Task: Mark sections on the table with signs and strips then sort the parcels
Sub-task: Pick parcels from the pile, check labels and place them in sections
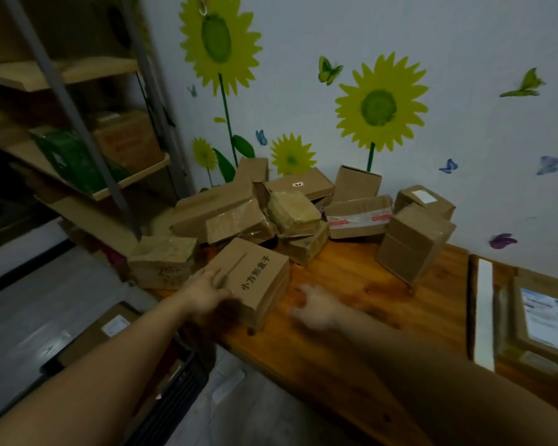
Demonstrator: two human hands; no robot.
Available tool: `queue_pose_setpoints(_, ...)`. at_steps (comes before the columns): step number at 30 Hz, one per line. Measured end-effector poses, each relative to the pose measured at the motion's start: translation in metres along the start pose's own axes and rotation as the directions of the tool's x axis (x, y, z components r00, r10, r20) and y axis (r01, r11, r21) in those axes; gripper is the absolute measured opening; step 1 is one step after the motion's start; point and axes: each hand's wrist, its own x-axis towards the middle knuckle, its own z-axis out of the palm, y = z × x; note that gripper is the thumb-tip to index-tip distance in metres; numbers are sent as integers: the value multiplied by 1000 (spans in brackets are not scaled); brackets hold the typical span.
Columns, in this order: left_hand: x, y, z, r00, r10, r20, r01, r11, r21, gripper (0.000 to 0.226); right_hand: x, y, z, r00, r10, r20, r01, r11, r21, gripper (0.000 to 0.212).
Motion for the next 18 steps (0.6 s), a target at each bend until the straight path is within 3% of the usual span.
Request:
queue_pose_setpoints(2,22,-1,-5,1000,-31,-3,31,997,-70,91,19,-9,-1,999,5,41,-9,995,102,65)
queue_pose_setpoints(7,69,0,-10,997,-68,-38,63,991,-122,72,62,-26,3,992,40,121,-79,936,344,47)
queue_pose_setpoints(10,84,-7,-6,994,-92,59,102,977,-189,66,82,-35,16,988,39,146,-98,900,425,46)
queue_pose_setpoints(14,91,-15,-11,986,-62,155,87,984,-155,66,83,-44,25,987,40,156,-114,859,499,40)
queue_pose_setpoints(18,86,-13,-20,961,25,274,29,981,-192,60,64,-46,29,983,166,79,-172,687,706,44)
